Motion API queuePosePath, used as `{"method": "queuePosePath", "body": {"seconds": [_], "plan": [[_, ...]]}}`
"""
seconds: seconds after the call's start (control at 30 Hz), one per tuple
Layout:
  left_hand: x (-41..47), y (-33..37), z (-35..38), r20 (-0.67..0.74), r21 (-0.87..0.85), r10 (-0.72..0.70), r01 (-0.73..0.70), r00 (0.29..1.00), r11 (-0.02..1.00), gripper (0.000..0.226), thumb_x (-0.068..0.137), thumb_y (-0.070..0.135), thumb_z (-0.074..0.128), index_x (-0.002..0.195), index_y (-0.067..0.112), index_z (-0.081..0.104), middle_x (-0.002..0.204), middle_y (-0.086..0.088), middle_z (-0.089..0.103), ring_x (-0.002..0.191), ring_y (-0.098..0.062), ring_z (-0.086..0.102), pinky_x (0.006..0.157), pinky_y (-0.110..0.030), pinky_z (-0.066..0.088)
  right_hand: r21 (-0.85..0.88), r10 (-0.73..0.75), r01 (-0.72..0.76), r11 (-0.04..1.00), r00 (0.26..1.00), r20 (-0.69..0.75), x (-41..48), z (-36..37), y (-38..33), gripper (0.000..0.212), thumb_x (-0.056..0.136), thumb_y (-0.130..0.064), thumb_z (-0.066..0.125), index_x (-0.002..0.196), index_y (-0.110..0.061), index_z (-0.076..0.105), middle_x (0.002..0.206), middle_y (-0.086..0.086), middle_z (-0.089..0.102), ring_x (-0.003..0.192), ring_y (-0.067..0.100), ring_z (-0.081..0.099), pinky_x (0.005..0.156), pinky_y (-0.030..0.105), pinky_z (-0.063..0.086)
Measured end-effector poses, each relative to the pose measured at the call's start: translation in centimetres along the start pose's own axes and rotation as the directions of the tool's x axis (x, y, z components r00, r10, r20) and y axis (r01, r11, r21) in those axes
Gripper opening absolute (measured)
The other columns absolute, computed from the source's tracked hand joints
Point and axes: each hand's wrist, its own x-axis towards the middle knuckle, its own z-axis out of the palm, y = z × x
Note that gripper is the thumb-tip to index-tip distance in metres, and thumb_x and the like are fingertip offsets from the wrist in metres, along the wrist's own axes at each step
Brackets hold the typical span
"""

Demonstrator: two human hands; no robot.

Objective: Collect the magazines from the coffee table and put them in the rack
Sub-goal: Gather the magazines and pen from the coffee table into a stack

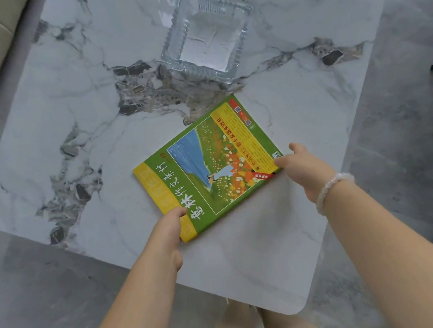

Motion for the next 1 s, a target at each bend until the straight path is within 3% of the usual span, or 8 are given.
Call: {"method": "queuePosePath", "body": {"seconds": [0.17, 0.23, 0.33, 0.43, 0.47, 0.57, 0.73, 1.0], "plan": [[-0.9, 0.0, -0.4, -0.097, -0.032, 0.038, -0.042, 0.995, 0.999, 0.028, 0.089, 0.014, 0.051, 0.117, 0.011, 0.052, 0.108, -0.003, 0.051, 0.105, -0.023, 0.049, 0.088, -0.032, 0.030, -0.064, -0.058, 0.055, 0.996, 0.998, -0.038, -1.1, -0.7, -0.3, 0.054, 0.084, -0.025, 0.050, 0.136, -0.016, 0.041, 0.143, 0.013, 0.039, 0.128, 0.035, 0.036, 0.107, 0.047, 0.031], [-2.3, 0.6, -0.7, -0.192, -0.020, 0.098, -0.103, 0.976, 0.994, 0.007, 0.086, 0.004, 0.052, 0.091, 0.008, 0.054, 0.101, -0.007, 0.045, 0.095, -0.025, 0.045, 0.080, -0.031, 0.034, -0.051, -0.085, 0.082, 0.995, 0.995, -0.048, -2.3, -1.3, -0.8, 0.054, 0.080, -0.027, 0.052, 0.133, -0.020, 0.046, 0.139, 0.012, 0.043, 0.127, 0.035, 0.039, 0.106, 0.048, 0.033], [-4.7, 1.7, -1.3, -0.205, -0.002, 0.201, -0.206, 0.958, 0.979, 0.029, 0.081, -0.008, 0.047, 0.062, 0.014, 0.045, 0.073, -0.008, 0.040, 0.067, -0.022, 0.033, 0.054, -0.027, 0.024, -0.023, -0.132, 0.131, 0.991, 0.986, -0.104, -4.4, -2.5, -2.4, 0.051, 0.079, -0.021, 0.058, 0.129, -0.018, 0.050, 0.134, 0.013, 0.047, 0.121, 0.034, 0.046, 0.101, 0.045, 0.040], [-7.7, 3.1, -1.7, -0.218, 0.066, 0.272, -0.264, 0.937, 0.962, 0.023, 0.077, -0.005, 0.054, 0.069, 0.016, 0.050, 0.075, -0.009, 0.045, 0.060, -0.025, 0.037, 0.054, -0.028, 0.029, 0.029, -0.186, 0.194, 0.981, 0.966, -0.177, -6.6, -3.9, -3.8, 0.055, 0.073, -0.014, 0.062, 0.127, -0.015, 0.053, 0.130, 0.013, 0.051, 0.115, 0.032, 0.052, 0.099, 0.044, 0.043], [-8.8, 3.6, -1.7, -0.240, 0.057, 0.309, -0.305, 0.920, 0.951, 0.016, 0.075, -0.001, 0.058, 0.082, 0.014, 0.056, 0.087, -0.012, 0.052, 0.071, -0.031, 0.049, 0.062, -0.031, 0.039, 0.031, -0.211, 0.222, 0.975, 0.958, -0.195, -7.2, -4.5, -4.2, 0.058, 0.069, -0.012, 0.063, 0.126, -0.015, 0.054, 0.128, 0.014, 0.053, 0.114, 0.032, 0.053, 0.099, 0.045, 0.044], [-11.5, 4.9, -1.2, -0.260, 0.061, 0.388, -0.386, 0.884, 0.921, 0.051, 0.071, 0.016, 0.067, 0.118, 0.001, 0.054, 0.119, -0.023, 0.058, 0.109, -0.036, 0.056, 0.087, -0.043, 0.046, 0.017, -0.271, 0.282, 0.959, 0.936, -0.227, -9.3, -6.8, -5.1, 0.049, 0.069, -0.004, 0.055, 0.117, -0.013, 0.060, 0.123, 0.016, 0.056, 0.105, 0.033, 0.058, 0.091, 0.039, 0.049], [-16.6, 6.4, 2.4, -0.226, 0.027, 0.479, -0.486, 0.848, 0.873, 0.006, 0.075, 0.004, 0.057, 0.076, 0.009, 0.056, 0.072, -0.005, 0.049, 0.067, -0.020, 0.042, 0.057, -0.027, 0.031, -0.163, -0.410, 0.376, 0.912, 0.852, -0.326, -11.5, -12.4, -5.3, 0.040, 0.077, 0.010, 0.042, 0.101, -0.008, 0.068, 0.112, 0.016, 0.063, 0.101, 0.030, 0.059, 0.085, 0.038, 0.051], [-22.5, 7.3, 12.2, -0.307, 0.196, 0.671, -0.645, 0.675, 0.739, 0.015, 0.087, 0.015, 0.054, 0.101, 0.019, 0.060, 0.093, 0.000, 0.060, 0.068, -0.008, 0.049, 0.054, -0.024, 0.035, -0.373, -0.587, 0.465, 0.803, 0.727, -0.357, -10.8, -24.7, -5.4, 0.022, 0.089, -0.008, 0.051, 0.099, -0.016, 0.069, 0.115, 0.010, 0.053, 0.108, 0.033, 0.047, 0.083, 0.032, 0.037]]}}
